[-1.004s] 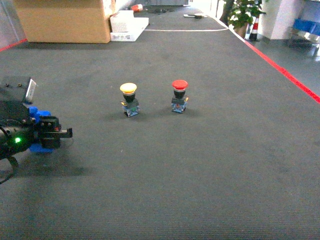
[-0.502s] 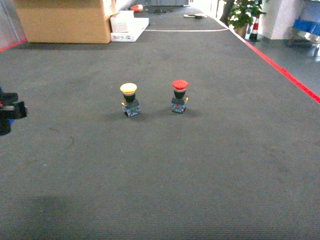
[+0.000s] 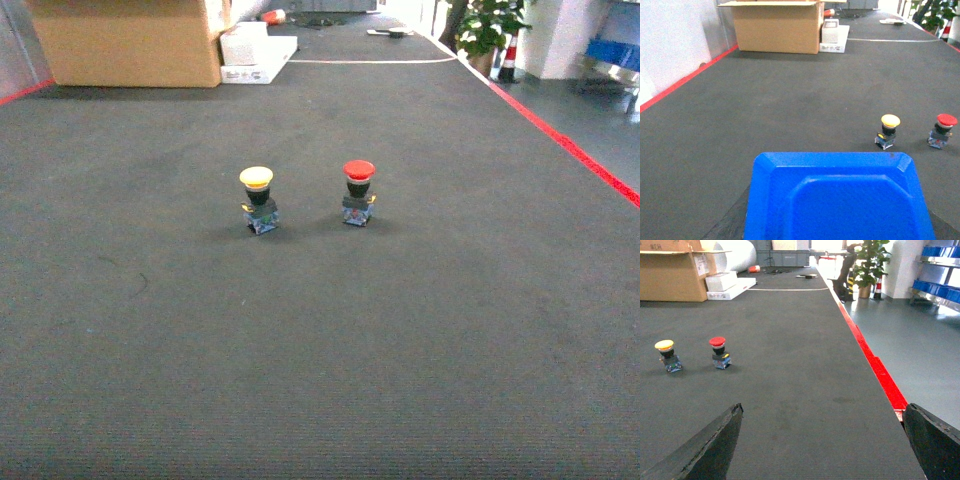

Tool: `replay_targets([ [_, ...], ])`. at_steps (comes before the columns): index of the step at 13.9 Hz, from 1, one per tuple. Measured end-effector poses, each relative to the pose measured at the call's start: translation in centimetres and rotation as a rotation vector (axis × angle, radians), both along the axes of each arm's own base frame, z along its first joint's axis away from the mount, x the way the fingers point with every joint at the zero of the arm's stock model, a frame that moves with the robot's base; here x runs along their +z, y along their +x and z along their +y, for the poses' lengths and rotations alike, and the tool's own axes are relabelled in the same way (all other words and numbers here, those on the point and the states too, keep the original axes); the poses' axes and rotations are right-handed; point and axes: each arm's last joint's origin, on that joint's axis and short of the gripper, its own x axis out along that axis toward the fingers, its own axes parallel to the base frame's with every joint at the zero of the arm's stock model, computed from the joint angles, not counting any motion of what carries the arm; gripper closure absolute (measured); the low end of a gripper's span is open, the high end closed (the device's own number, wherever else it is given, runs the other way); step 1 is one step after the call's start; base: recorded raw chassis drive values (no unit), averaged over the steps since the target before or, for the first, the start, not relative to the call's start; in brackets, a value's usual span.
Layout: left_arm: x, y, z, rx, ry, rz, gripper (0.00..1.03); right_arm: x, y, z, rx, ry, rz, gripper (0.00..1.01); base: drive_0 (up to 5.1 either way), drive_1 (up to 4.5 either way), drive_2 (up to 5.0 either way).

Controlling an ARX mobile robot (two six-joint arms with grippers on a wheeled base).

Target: Pick blue part to blue bin on bottom shelf

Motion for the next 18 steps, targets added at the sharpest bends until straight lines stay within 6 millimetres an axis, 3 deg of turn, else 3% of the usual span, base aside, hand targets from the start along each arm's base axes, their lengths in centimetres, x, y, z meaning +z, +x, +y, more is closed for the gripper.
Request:
replay_targets([
  [2,-0.2,-3.0,-0.2,0.025,-0.039,-0.017,0.59,0.0,0.0,0.0,0.000,0.000,0.000,0.03,0.0,0.00,0.0],
  [3,-0.6,-3.2,0.0,0.040,-0.053,-0.019,0.59,0.0,0.0,0.0,0.000,0.000,0.000,0.03,0.0,0.00,0.0],
  [11,-1.1,-3.0,0.0,0.055,-0.040,0.003,0.59,0.0,0.0,0.0,0.000,0.000,-0.002,0.03,0.0,0.00,0.0],
  [15,-1.0,-3.1,0.0,0.055,-0.043,-0.002,0.59,0.0,0.0,0.0,0.000,0.000,-0.001,0.03,0.0,-4.02,4.0],
  [18,-1.0,-3.1,0.0,0.056,-0.046,-0.005,0.59,0.0,0.0,0.0,0.000,0.000,0.004,0.03,0.0,0.00,0.0],
])
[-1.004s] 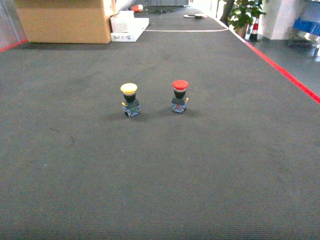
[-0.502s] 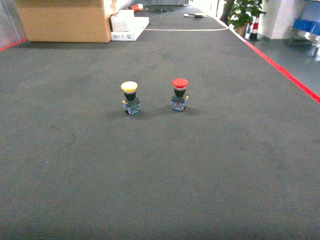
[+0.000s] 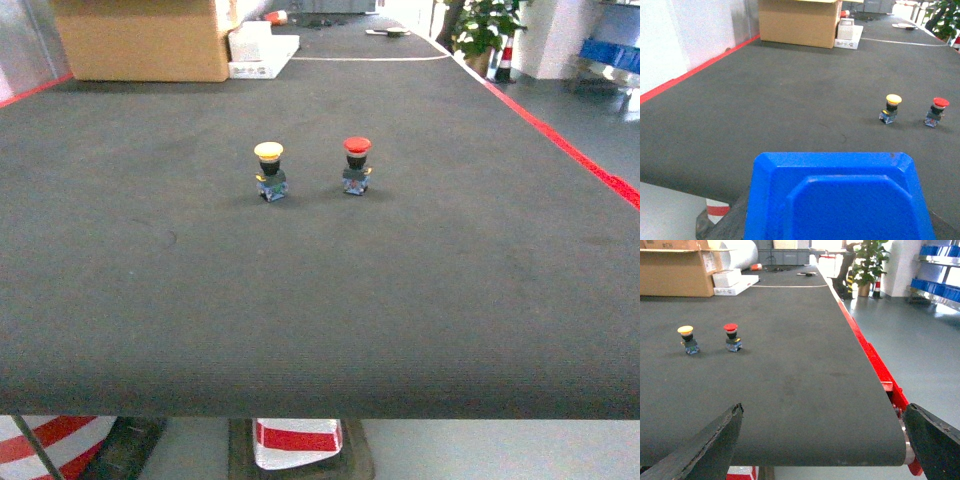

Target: Pick blue part to blue bin on bottom shelf

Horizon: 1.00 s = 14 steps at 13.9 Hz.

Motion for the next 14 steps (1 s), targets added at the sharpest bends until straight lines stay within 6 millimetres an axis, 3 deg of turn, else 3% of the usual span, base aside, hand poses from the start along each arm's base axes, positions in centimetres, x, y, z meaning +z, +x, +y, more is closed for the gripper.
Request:
replay_targets([
  [14,-0.04,0.03,-0.01,0.003,0.002,0.002,0.59,0.04,0.00,0.00,0.001,0.000,-0.004,0.03,0.0,0.00,0.0],
])
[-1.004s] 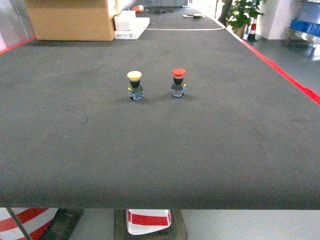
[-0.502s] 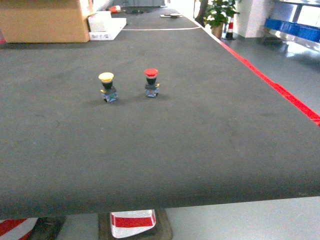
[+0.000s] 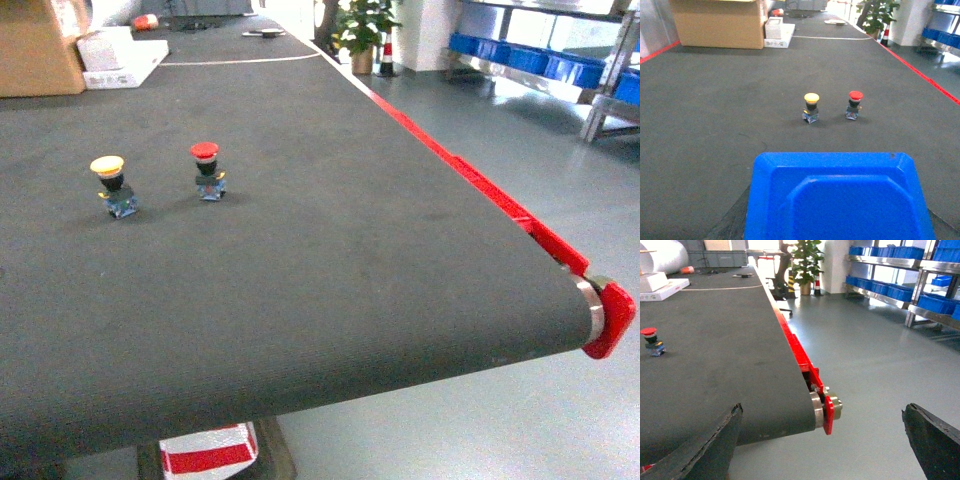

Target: Pick blue part to blue bin on bottom shelf

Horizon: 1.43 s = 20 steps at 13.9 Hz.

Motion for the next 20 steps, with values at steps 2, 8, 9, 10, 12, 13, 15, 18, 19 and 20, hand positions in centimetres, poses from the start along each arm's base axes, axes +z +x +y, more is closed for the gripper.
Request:
replay_targets([
  [2,0.00,0.00,0.00,0.000,0.000,0.000,0.59,0.00,0.00,0.00,0.000,0.000,0.000,0.03,0.0,0.00,0.0],
  [8,0.00,0.00,-0.01,0.000,0.000,0.000,0.59,0.00,0.00,0.00,0.000,0.000,0.000,0.03,0.0,0.00,0.0],
  [9,0.00,0.00,-0.01,0.000,0.000,0.000,0.59,0.00,0.00,0.00,0.000,0.000,0.000,0.03,0.0,0.00,0.0],
  [10,0.00,0.00,-0.01,-0.001,0.000,0.000,0.59,0.00,0.00,0.00,0.000,0.000,0.000,0.03,0.0,0.00,0.0],
  [12,0.00,0.00,-0.01,-0.001,0.000,0.000,0.59,0.00,0.00,0.00,0.000,0.000,0.000,0.03,0.0,0.00,0.0],
  [13,0.00,0.00,-0.01,-0.001,0.000,0.000,0.59,0.00,0.00,0.00,0.000,0.000,0.000,0.03,0.0,0.00,0.0],
  [15,0.00,0.00,-0.01,0.000,0.000,0.000,0.59,0.00,0.00,0.00,0.000,0.000,0.000,0.03,0.0,0.00,0.0],
  [18,0.00,0.00,-0.01,-0.001,0.000,0.000,0.59,0.00,0.00,0.00,0.000,0.000,0.000,0.03,-1.5,-1.52,-1.5],
  [19,0.00,0.00,-0.01,0.000,0.000,0.000,0.59,0.00,0.00,0.00,0.000,0.000,0.000,0.03,-1.7,-1.67,-1.7],
  [20,0.00,0.00,-0.01,-0.001,0.000,0.000,0.59,0.00,0.00,0.00,0.000,0.000,0.000,0.03,-1.6,-1.57,-1.6],
])
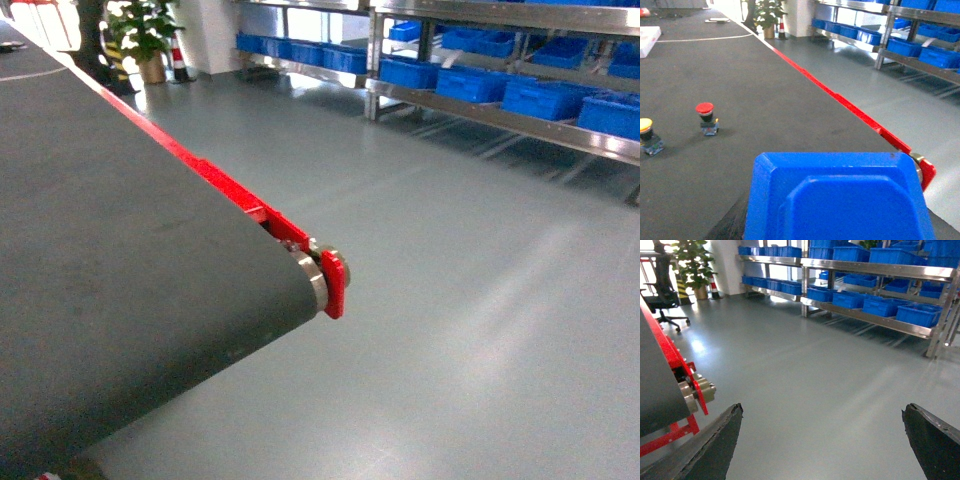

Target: Pick blue part to blue bin on bottom shelf

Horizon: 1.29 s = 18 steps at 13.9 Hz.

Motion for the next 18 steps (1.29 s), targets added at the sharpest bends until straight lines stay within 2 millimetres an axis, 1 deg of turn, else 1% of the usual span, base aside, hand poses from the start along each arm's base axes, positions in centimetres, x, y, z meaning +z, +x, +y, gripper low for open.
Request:
replay_targets([
  [18,0.00,0.00,0.00,0.000,0.000,0.000,0.59,0.00,0.00,0.00,0.000,0.000,0.000,0.03,-1.7,-1.66,-1.7],
])
